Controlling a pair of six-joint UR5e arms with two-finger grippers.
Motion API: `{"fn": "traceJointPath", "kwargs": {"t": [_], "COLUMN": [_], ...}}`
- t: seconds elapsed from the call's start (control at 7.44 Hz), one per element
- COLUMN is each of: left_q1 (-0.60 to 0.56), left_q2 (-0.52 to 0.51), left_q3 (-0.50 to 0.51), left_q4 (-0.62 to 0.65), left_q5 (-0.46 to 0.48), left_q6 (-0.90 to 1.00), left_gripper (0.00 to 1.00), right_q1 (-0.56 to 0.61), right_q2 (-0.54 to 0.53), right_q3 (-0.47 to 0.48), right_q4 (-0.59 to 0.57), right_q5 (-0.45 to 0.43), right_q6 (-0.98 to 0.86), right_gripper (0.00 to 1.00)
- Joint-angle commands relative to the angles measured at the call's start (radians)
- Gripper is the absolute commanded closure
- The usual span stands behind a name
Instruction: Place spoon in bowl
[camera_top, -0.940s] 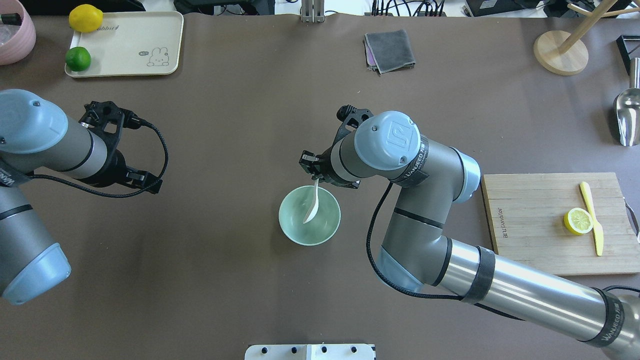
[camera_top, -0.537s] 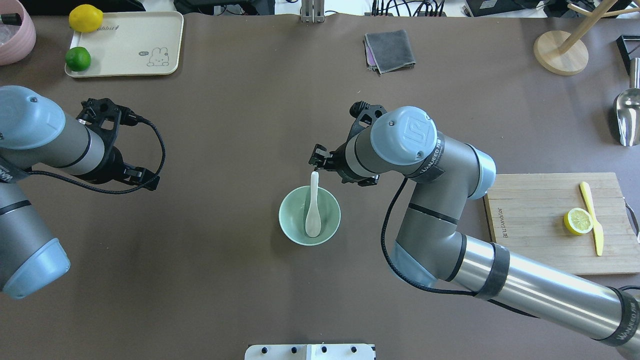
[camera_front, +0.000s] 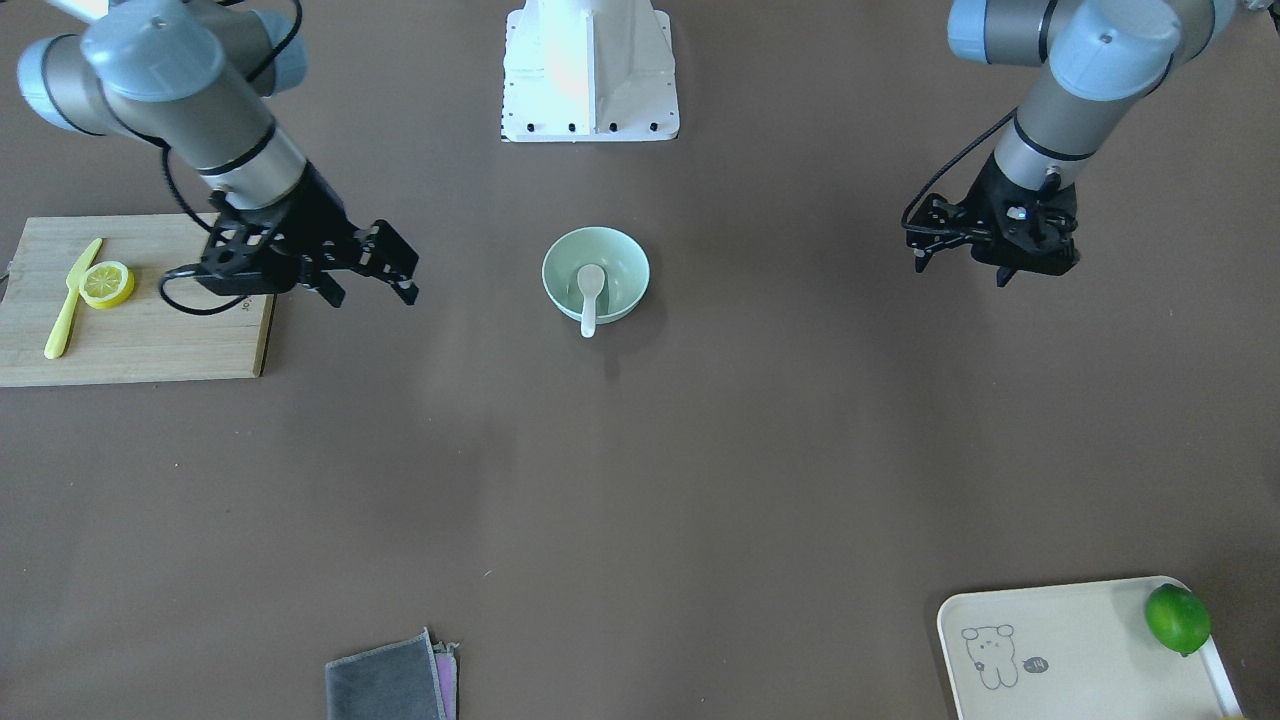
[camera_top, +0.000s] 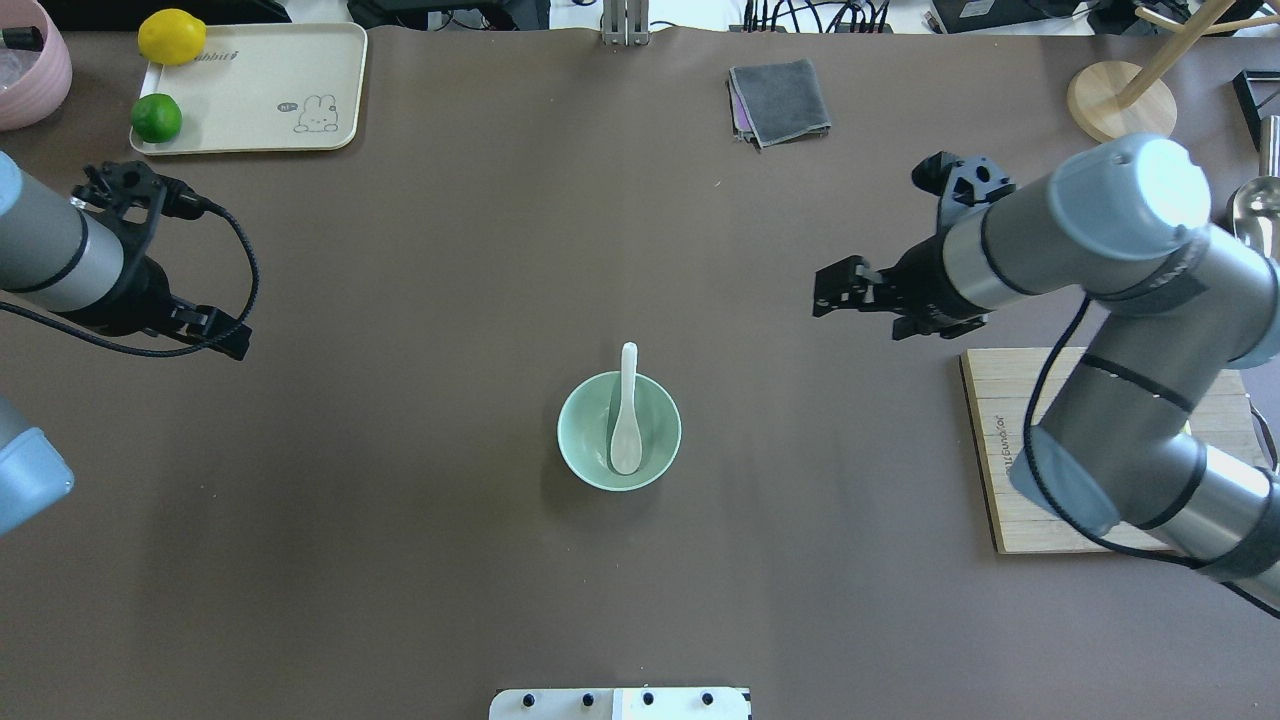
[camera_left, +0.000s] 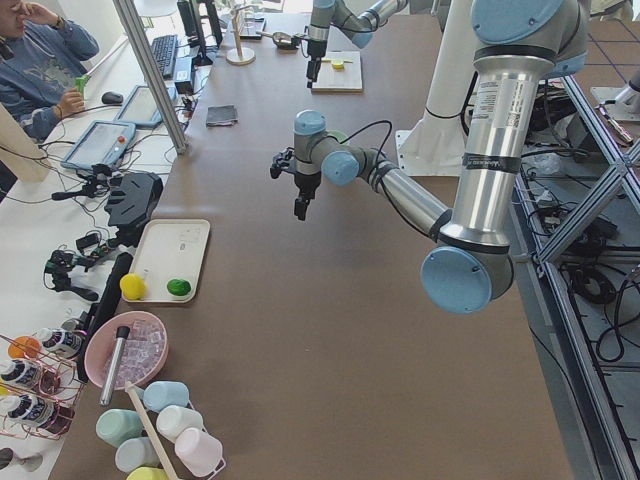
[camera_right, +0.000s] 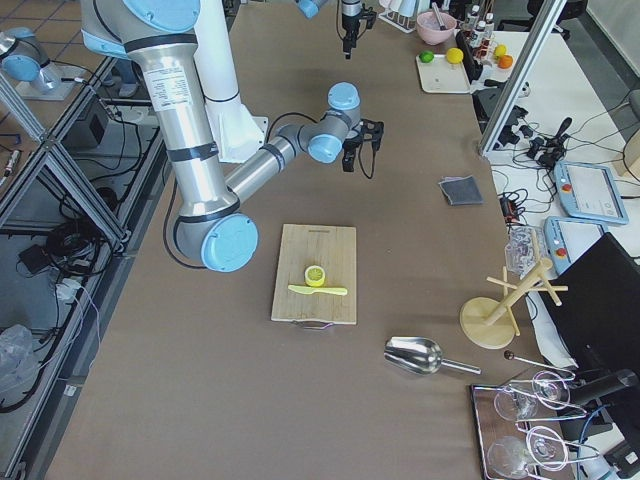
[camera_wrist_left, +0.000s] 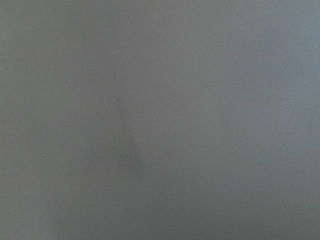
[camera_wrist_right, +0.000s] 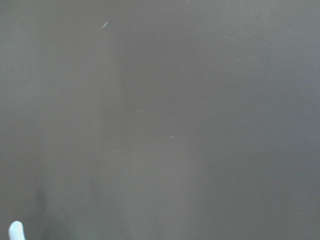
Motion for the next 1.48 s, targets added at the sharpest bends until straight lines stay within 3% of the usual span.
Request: {"fn": "traceJointPath", "kwargs": {"t": [0.0, 0.27, 0.81, 1.07, 1.34], "left_q1": [-0.17, -0.299, -0.418, -0.54, -0.634], "left_q2": [0.1, 0.178, 0.302, 0.301, 0.301], "left_q3": [-0.006, 0.004, 0.036, 0.134, 0.196], "left_q4": [0.0, -0.002, -0.003, -0.003, -0.002], "left_q5": [-0.123, -0.188, -0.224, -0.227, -0.338], "left_q6": [0.212, 0.383, 0.46, 0.603, 0.61], "left_gripper": [0.03, 0.03, 0.03, 0.02, 0.03], "right_q1": [0.232, 0.417, 0.689, 0.726, 0.746], "right_q2": [-0.202, -0.308, -0.338, -0.344, -0.354], "right_q3": [0.021, 0.006, -0.026, -0.028, -0.037], "right_q4": [-0.001, -0.081, -0.491, -0.521, -0.516], "right_q5": [0.185, 0.28, 0.244, 0.222, 0.222], "right_q6": [-0.348, -0.693, -1.398, -1.456, -1.476], "right_gripper": [0.0, 0.0, 0.0, 0.0, 0.0]}}
